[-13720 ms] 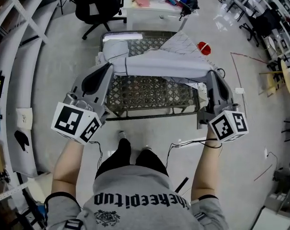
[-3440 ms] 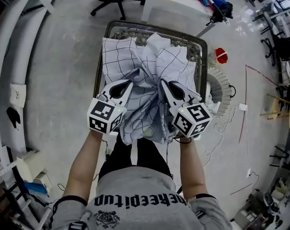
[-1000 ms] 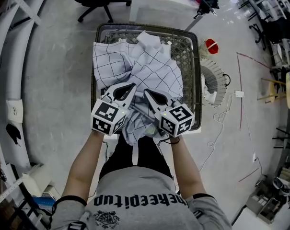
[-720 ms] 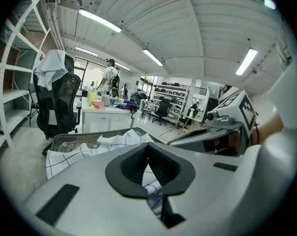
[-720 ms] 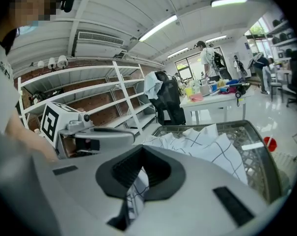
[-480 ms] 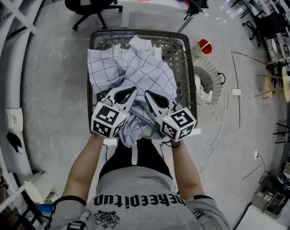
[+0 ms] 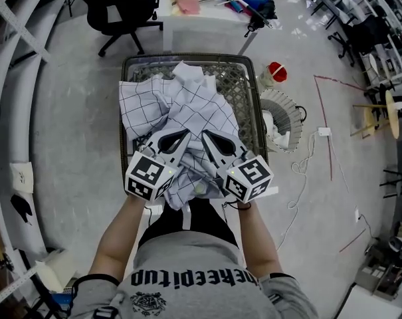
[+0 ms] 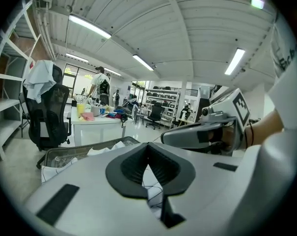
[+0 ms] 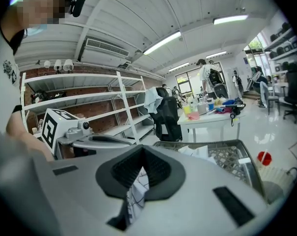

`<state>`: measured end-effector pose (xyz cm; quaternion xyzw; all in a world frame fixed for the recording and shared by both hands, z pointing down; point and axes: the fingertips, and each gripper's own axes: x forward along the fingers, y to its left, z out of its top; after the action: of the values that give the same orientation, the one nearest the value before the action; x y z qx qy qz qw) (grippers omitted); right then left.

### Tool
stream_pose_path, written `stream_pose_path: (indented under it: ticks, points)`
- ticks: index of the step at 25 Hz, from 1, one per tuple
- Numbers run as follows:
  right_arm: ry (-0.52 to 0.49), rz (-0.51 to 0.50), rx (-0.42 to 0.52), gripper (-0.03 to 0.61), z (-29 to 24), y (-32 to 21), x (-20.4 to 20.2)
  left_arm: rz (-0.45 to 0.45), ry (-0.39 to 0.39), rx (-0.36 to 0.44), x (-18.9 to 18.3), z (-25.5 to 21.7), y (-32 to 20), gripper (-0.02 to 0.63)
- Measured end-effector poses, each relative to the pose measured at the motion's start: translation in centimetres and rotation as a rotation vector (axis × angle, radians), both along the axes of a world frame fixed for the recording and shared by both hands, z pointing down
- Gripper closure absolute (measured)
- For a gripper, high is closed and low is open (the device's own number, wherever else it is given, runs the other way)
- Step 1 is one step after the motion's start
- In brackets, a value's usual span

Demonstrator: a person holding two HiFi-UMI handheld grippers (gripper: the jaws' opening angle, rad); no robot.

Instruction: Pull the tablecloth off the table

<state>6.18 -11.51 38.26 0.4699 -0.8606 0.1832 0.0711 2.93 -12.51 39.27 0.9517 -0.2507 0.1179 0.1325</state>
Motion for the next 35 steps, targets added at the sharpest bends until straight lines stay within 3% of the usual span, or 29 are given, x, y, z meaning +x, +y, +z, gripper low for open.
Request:
stream_pose_path:
  ticks: [25,35]
  points:
    - [-0.018,0.035,0.169,0.569,-6.5,0.2,-0.4,0.018,0.063,0.185,-0.5,-8.1,0.5,0.6]
    - [-0.015,0.028,0.187,0.569,-7.2,0.5,-0.8,0.015,0.095,0.193,-0.7,-9.2,0.5,0.6]
